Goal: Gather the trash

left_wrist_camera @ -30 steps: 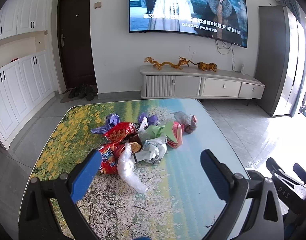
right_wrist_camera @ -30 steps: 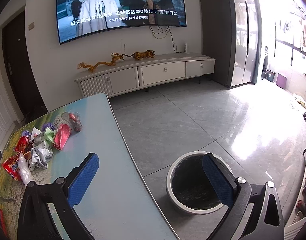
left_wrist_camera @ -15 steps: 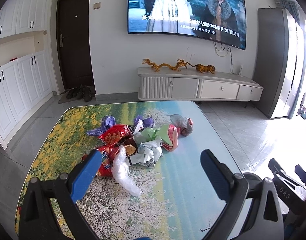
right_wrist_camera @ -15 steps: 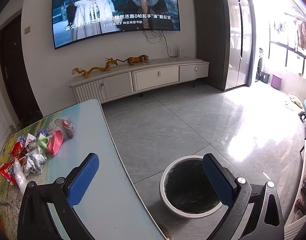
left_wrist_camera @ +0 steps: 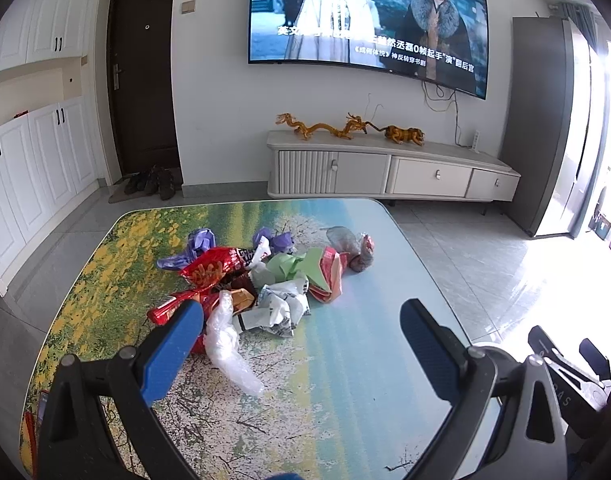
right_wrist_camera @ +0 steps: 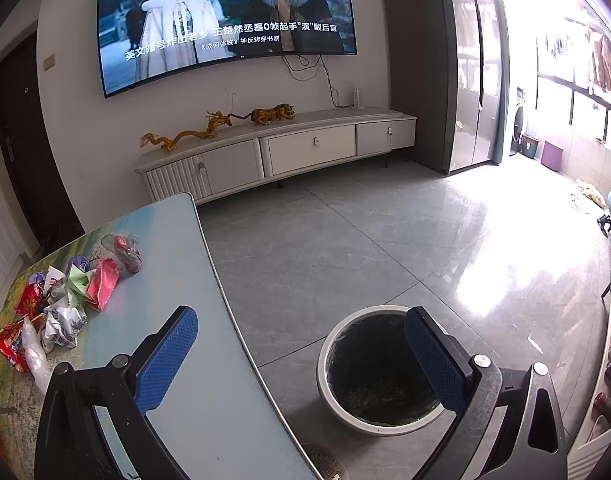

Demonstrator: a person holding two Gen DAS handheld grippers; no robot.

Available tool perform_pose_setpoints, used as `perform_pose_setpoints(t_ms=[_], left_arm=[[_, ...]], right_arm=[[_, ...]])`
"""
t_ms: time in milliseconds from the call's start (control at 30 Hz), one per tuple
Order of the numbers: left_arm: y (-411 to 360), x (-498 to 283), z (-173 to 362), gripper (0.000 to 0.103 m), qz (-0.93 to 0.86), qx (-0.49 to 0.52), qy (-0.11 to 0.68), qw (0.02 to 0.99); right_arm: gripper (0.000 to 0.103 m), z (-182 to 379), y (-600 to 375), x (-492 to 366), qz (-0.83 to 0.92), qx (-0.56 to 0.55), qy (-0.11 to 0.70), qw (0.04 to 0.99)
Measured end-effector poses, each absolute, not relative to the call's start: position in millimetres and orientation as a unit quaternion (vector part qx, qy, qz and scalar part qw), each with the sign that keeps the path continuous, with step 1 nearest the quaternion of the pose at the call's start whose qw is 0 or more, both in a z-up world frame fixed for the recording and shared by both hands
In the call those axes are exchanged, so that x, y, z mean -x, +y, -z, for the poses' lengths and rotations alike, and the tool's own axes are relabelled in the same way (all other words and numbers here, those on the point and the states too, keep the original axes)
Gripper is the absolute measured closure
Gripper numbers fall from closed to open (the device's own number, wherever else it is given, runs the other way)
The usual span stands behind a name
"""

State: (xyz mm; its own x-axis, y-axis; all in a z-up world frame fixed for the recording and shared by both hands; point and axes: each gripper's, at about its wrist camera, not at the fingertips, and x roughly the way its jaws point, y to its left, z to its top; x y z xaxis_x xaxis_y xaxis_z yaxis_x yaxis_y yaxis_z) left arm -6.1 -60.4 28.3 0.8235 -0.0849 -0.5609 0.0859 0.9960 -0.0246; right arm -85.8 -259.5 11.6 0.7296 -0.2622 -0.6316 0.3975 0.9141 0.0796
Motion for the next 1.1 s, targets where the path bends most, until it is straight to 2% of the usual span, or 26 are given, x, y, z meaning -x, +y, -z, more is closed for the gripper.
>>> perform_pose_setpoints(t_ms=[1100], left_arm=[[-57.1, 0.4, -25.0, 0.004, 0.036, -0.009, 0.293, 0.956]], right_arm=[[0.000, 2.6, -236.1, 78.5, 0.198, -0.106, 0.318, 0.921]])
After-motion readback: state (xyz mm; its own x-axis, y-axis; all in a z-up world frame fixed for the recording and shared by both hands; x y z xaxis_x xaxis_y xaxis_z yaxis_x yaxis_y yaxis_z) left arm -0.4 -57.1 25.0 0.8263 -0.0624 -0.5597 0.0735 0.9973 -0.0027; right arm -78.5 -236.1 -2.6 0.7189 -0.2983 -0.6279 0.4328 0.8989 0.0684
